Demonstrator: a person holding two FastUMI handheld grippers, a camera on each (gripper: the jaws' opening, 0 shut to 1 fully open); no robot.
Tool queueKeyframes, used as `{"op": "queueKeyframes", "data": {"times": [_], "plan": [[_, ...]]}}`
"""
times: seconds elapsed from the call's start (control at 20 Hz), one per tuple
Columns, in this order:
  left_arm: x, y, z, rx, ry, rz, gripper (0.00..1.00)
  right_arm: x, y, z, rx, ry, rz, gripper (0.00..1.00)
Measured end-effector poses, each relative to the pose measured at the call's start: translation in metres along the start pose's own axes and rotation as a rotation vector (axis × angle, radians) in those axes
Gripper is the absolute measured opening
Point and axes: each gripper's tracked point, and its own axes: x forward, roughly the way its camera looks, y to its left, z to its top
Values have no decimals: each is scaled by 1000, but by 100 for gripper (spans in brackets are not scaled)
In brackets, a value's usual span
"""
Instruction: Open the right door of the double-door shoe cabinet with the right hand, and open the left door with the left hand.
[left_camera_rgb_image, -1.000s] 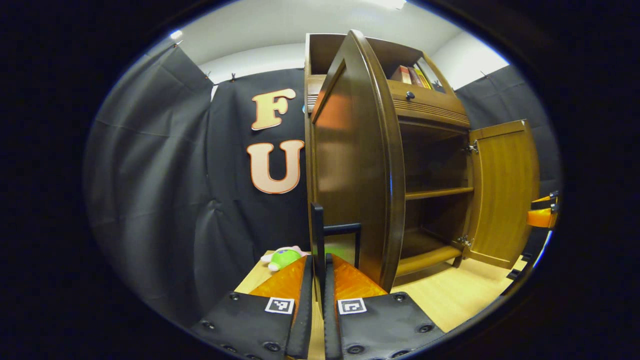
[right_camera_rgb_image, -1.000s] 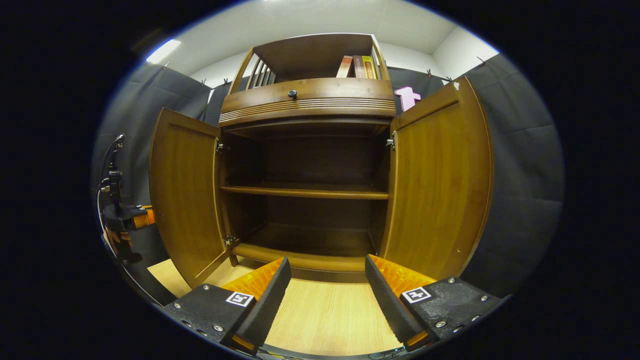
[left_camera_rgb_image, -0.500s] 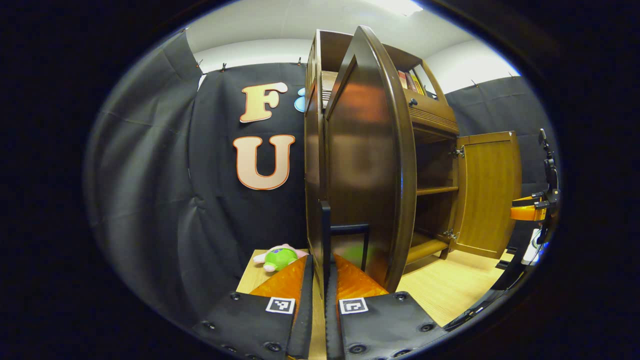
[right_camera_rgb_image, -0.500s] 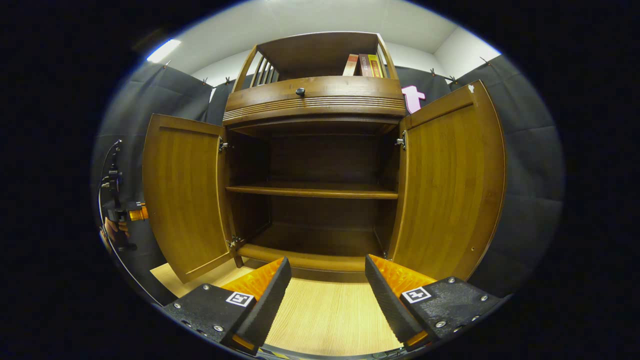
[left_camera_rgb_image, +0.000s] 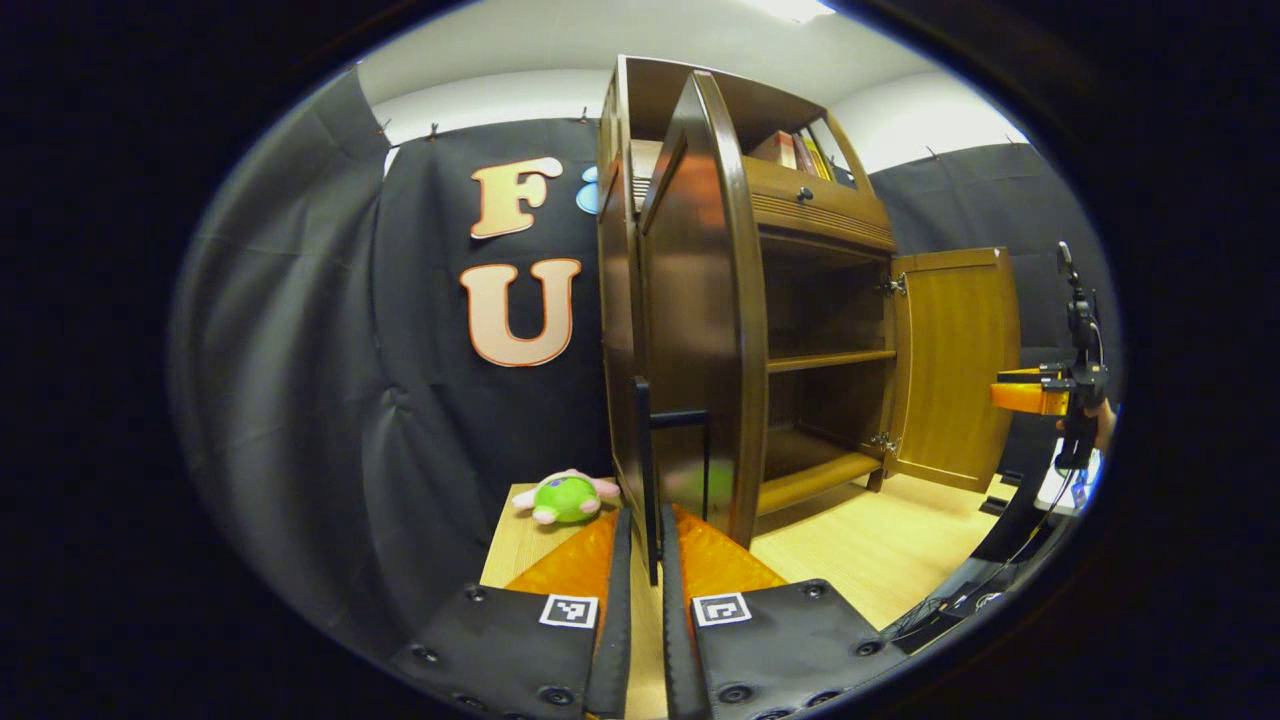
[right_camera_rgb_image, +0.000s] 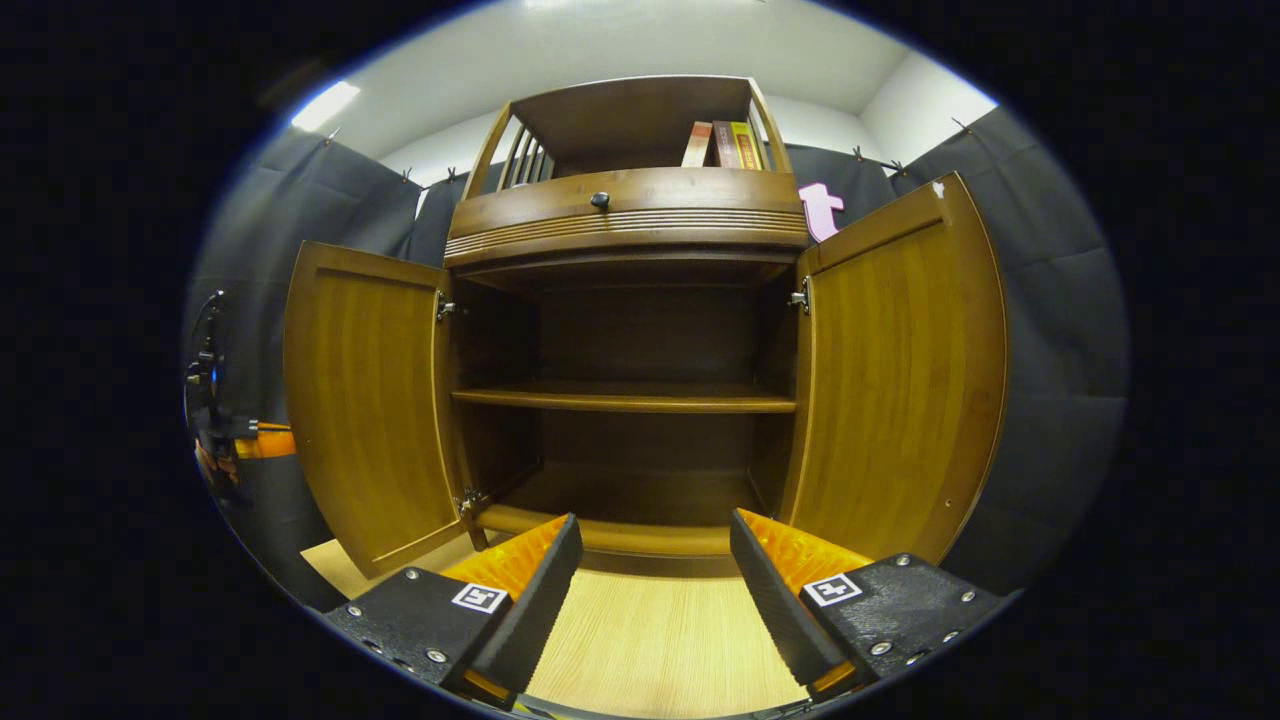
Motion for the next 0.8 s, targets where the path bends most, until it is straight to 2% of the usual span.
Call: {"op": "queueKeyframes", "data": {"times": [0.1,0.15,0.2,0.4,0.45,0.55,0.6,0.65,0.7,0.8], "plan": [[-23,-17,21,17,-42,16,21,3,-3,-2,1,8,17,92],[-30,-32,33,35,-70,18,12,4,-5,-2,-2,13,30,92],[-34,-47,44,47,-95,17,16,4,-6,-2,-4,16,45,92],[-21,-120,73,-49,-169,1,17,0,-17,2,-14,6,81,92],[-15,-135,76,-65,-182,24,11,-3,-21,3,-13,6,83,92],[3,-155,83,-74,-212,76,14,-10,-29,6,-2,-4,80,92],[13,-160,87,-79,-231,107,10,-14,-34,8,4,-13,75,92],[22,-164,87,-81,-240,148,18,-18,-38,12,4,-24,67,92],[31,-168,84,-71,-239,190,10,-21,-42,13,0,-33,58,92],[48,-174,77,-49,-229,257,30,-27,-47,13,-7,-41,41,92]]}}
